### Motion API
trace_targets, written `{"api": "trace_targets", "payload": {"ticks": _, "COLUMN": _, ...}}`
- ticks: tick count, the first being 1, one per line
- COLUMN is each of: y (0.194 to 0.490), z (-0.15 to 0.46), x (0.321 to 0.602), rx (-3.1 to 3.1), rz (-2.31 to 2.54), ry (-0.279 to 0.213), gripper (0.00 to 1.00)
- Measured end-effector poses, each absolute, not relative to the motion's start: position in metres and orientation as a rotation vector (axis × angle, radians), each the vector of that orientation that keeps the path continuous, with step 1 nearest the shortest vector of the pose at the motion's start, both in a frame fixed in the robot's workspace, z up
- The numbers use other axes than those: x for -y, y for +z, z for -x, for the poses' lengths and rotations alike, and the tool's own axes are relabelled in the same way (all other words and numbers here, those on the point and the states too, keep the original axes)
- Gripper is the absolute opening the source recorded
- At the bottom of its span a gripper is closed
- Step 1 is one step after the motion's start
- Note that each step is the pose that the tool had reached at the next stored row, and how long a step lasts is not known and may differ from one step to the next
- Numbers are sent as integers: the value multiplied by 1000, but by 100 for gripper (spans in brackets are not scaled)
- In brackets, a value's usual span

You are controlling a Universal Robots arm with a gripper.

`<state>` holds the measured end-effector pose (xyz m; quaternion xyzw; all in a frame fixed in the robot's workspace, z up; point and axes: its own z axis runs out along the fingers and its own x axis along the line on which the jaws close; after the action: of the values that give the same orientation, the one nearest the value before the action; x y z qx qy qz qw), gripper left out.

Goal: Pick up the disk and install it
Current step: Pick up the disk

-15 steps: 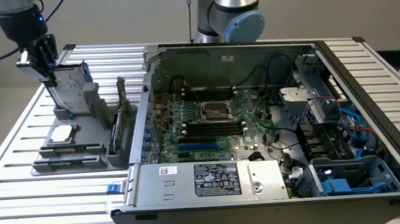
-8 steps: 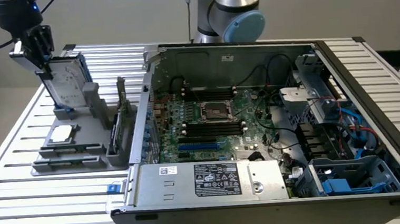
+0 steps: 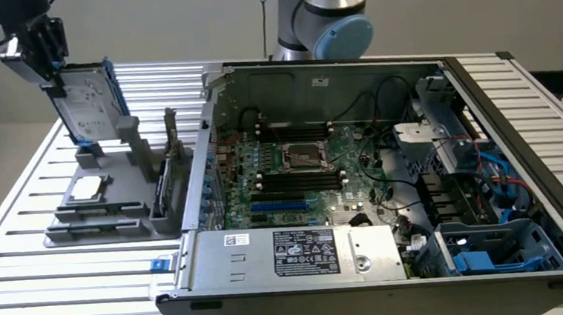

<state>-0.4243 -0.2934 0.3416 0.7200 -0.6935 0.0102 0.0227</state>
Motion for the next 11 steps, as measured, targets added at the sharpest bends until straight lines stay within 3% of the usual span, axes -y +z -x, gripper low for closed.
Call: {"api": "trace_targets", "payload": {"ticks": 11, "y": 391, "z": 407, "x": 293, "rx": 2148, "rz": -2230, "ry": 32, "gripper": 33}}
